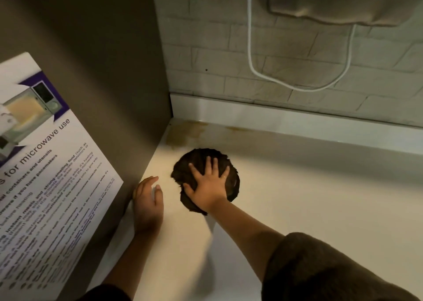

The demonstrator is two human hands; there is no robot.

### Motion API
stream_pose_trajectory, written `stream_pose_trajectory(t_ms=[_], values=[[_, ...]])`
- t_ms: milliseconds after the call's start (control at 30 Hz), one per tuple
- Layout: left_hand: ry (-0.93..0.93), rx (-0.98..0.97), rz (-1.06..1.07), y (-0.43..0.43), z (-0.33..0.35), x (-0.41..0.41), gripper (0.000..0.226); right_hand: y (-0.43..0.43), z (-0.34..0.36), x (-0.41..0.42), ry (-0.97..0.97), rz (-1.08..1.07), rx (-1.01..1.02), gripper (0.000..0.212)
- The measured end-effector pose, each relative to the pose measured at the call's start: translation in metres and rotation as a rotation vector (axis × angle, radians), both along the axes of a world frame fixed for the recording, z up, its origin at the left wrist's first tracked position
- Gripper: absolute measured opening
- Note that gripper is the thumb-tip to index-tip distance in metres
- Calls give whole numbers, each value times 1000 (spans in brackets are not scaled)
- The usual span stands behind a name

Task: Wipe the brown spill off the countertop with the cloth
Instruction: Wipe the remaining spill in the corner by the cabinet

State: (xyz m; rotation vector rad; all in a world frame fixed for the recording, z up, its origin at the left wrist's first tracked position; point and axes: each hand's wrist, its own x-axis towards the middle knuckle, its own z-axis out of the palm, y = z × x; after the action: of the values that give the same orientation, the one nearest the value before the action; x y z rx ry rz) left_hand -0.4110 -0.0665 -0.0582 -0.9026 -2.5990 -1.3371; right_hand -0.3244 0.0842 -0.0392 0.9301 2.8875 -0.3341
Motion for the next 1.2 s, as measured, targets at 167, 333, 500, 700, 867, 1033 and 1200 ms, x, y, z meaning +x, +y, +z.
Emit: stream_pose_trajectory(t_ms=[167, 333, 500, 700, 867, 1033, 1200], values=[[-17, 30, 0, 0, 2, 0, 29, 12, -7, 40, 56, 203, -2, 64], [23, 2, -6, 5, 0, -4, 36, 55, -9, 87, 88, 16, 34, 70], [144, -28, -54, 19, 10, -16, 37, 99, -8, 88, 59, -121, 64, 77], [171, -70, -108, 26, 9, -31, 39, 147, -10, 74, 40, -266, 119, 91], [64, -78, -84, 20, -6, -32, 40, 181, -8, 56, -23, -266, 137, 99], [70, -18, -78, 21, -4, -29, 41, 196, -7, 35, -12, -144, 149, 99], [123, -28, -72, 23, -4, -26, 40, 189, -8, 7, -18, -33, 149, 96]])
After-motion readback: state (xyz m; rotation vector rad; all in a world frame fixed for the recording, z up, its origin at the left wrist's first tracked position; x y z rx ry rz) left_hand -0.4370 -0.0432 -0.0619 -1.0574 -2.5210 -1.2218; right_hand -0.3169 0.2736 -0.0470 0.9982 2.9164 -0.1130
